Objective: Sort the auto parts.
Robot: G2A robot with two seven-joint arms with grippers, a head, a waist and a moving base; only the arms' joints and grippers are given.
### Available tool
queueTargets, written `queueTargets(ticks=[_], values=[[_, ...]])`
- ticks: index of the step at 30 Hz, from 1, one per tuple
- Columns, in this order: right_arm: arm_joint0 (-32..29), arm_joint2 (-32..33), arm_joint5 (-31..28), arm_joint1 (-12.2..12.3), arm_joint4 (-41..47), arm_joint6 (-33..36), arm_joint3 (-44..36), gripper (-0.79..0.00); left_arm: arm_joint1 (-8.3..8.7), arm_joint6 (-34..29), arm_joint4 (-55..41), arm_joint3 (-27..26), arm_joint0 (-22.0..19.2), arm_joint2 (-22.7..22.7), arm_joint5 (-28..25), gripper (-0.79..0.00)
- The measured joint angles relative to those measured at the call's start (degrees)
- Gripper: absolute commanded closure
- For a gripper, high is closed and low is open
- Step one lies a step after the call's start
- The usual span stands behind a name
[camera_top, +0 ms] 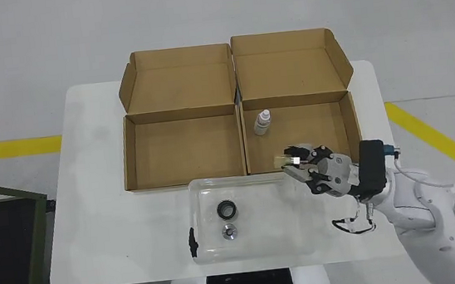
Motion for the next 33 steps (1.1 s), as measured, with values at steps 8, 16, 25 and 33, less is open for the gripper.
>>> queueTargets(ticks=[8, 16, 25, 33], values=[[1.9, -0.6, 1.1, -0.2, -2.7, 1.2, 0.1, 0.0, 0.0, 0.0, 0.0, 0.0, 0.0, 0.0, 0.0, -0.785], [4.0, -1.8, 4.1, -0.2, -12.0, 7.2, -0.3, 0.0, 0.0, 0.0, 0.0, 0.0, 0.0, 0.0, 0.0, -0.785], [7.3, -3.3, 7.7, -0.1, -21.4, 14.4, 0.9, 0.0, 0.0, 0.0, 0.0, 0.0, 0.0, 0.0, 0.0, -0.785], [11.8, -6.6, 9.2, -0.4, -24.1, 21.7, 4.1, 0.0, 0.0, 0.0, 0.0, 0.0, 0.0, 0.0, 0.0, -0.785]])
